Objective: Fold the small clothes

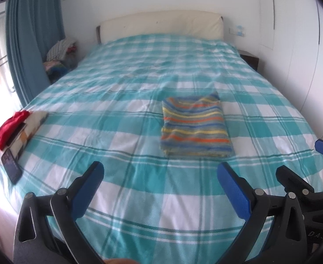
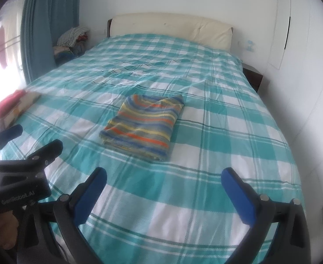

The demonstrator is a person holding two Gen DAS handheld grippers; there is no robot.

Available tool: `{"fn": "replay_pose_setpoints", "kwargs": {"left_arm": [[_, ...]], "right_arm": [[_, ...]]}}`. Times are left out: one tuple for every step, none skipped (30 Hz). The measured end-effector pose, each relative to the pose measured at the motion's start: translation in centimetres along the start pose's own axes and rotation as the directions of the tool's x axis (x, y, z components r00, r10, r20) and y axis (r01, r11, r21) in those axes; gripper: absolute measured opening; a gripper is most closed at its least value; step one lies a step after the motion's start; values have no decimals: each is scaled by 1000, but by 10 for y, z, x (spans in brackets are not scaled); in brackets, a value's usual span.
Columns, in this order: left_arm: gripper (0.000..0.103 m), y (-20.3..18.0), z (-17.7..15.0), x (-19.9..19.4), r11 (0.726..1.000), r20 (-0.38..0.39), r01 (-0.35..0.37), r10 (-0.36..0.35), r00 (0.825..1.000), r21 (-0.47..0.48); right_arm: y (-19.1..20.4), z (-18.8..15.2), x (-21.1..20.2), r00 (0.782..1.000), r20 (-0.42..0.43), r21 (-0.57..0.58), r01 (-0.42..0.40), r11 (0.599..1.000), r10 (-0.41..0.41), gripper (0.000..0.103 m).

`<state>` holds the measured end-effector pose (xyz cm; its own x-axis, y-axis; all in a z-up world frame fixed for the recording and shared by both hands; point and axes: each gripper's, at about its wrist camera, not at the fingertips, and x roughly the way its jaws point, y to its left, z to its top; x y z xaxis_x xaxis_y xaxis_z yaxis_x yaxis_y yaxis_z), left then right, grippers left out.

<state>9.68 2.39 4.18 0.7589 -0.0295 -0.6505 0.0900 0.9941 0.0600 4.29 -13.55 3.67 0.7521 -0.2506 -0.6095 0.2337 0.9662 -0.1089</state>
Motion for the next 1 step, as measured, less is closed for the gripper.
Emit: {"fn": "replay_pose_setpoints", "kwargs": {"left_arm": [[103, -1, 0, 0, 1000, 2, -3, 3, 1000, 3]], "right_arm": [[-1, 0, 0, 1000, 0, 2, 2, 1000, -2, 102]]}}
